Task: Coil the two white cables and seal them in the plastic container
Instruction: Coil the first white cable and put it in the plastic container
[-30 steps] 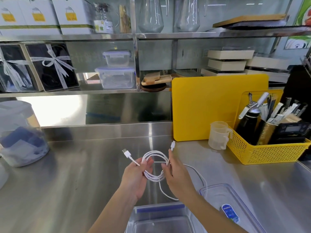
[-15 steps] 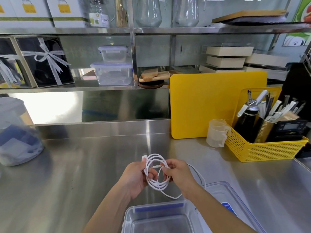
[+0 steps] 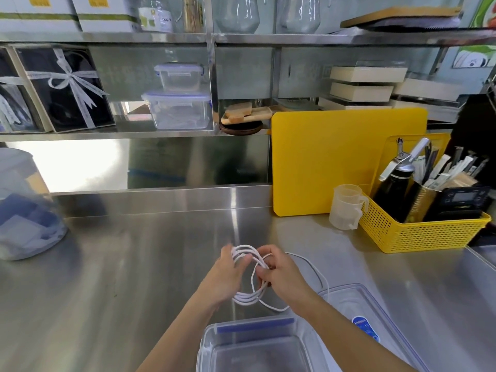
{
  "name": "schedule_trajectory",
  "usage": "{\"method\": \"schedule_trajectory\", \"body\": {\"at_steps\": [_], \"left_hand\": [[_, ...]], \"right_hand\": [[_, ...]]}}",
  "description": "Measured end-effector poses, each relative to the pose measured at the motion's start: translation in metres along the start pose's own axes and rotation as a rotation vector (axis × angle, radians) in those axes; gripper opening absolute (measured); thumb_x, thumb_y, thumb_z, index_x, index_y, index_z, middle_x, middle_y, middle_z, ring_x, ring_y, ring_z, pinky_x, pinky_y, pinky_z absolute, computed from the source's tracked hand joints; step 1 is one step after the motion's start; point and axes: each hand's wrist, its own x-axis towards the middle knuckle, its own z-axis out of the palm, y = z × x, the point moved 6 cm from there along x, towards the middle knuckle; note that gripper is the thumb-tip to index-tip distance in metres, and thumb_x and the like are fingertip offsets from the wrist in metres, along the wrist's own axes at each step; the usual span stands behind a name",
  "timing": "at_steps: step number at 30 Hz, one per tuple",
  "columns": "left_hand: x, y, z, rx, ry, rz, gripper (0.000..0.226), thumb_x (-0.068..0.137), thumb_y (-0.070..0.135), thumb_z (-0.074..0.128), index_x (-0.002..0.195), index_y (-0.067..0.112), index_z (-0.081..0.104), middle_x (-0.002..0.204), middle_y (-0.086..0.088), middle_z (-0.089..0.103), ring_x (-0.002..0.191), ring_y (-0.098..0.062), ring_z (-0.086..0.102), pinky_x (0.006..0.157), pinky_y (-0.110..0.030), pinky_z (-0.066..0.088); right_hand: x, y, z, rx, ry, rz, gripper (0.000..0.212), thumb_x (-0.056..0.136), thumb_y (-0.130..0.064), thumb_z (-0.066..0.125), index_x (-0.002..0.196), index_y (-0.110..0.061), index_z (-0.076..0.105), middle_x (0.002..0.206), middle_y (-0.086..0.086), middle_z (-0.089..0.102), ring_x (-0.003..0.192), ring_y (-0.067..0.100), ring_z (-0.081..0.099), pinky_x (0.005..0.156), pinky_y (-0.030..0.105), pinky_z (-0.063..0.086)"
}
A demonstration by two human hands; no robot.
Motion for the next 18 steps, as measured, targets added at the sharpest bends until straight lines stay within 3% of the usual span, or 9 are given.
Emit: {"method": "schedule_trajectory", "body": {"at_steps": [2, 4, 7, 12, 18], "left_hand": [[0.000, -0.001, -0.003, 0.058, 0.087, 0.038, 0.030, 0.099, 0.036, 0.036, 0.107, 0.009, 0.046, 0.092, -0.008, 0.059, 0.071, -0.018, 0.053, 0.068, -0.032, 0.044], [0.001, -0.003, -0.002, 0.045, 0.116, 0.036, 0.029, 0.099, 0.034, 0.034, 0.095, 0.008, 0.046, 0.078, -0.006, 0.058, 0.064, -0.018, 0.051, 0.063, -0.031, 0.041], [0.001, 0.000, 0.001, -0.015, 0.032, 0.054, 0.026, 0.100, 0.028, 0.035, 0.085, 0.012, 0.049, 0.061, -0.001, 0.055, 0.053, -0.013, 0.049, 0.060, -0.028, 0.041], [-0.007, 0.000, 0.003, -0.299, -0.211, 0.056, 0.026, 0.100, 0.024, 0.040, 0.082, 0.020, 0.058, 0.061, -0.003, 0.055, 0.043, -0.009, 0.047, 0.048, -0.017, 0.040], [-0.011, -0.003, 0.001, -0.259, -0.346, 0.023, 0.025, 0.095, 0.027, 0.050, 0.079, 0.010, 0.059, 0.059, -0.004, 0.064, 0.044, -0.013, 0.061, 0.057, -0.024, 0.045]], "right_hand": [[0.001, 0.000, 0.000, -0.029, -0.003, 0.009, 0.024, 0.089, -0.003, 0.051, 0.087, -0.027, 0.057, 0.076, 0.002, 0.062, 0.072, 0.019, 0.060, 0.069, 0.031, 0.051], [0.002, -0.001, -0.001, -0.023, -0.012, 0.003, 0.032, 0.087, 0.001, 0.050, 0.076, -0.027, 0.059, 0.067, 0.001, 0.060, 0.065, 0.019, 0.057, 0.065, 0.032, 0.049], [0.001, -0.002, -0.005, 0.046, -0.036, 0.013, 0.035, 0.086, 0.006, 0.049, 0.071, -0.023, 0.060, 0.062, 0.004, 0.059, 0.059, 0.019, 0.056, 0.062, 0.030, 0.047], [-0.002, 0.001, -0.009, 0.081, -0.109, 0.044, 0.026, 0.088, 0.002, 0.051, 0.074, -0.018, 0.061, 0.070, 0.009, 0.062, 0.056, 0.014, 0.058, 0.058, 0.021, 0.049], [-0.006, 0.007, -0.010, 0.091, -0.349, 0.091, 0.016, 0.083, 0.004, 0.056, 0.085, -0.010, 0.063, 0.078, 0.012, 0.062, 0.068, 0.020, 0.063, 0.067, 0.029, 0.051]]}}
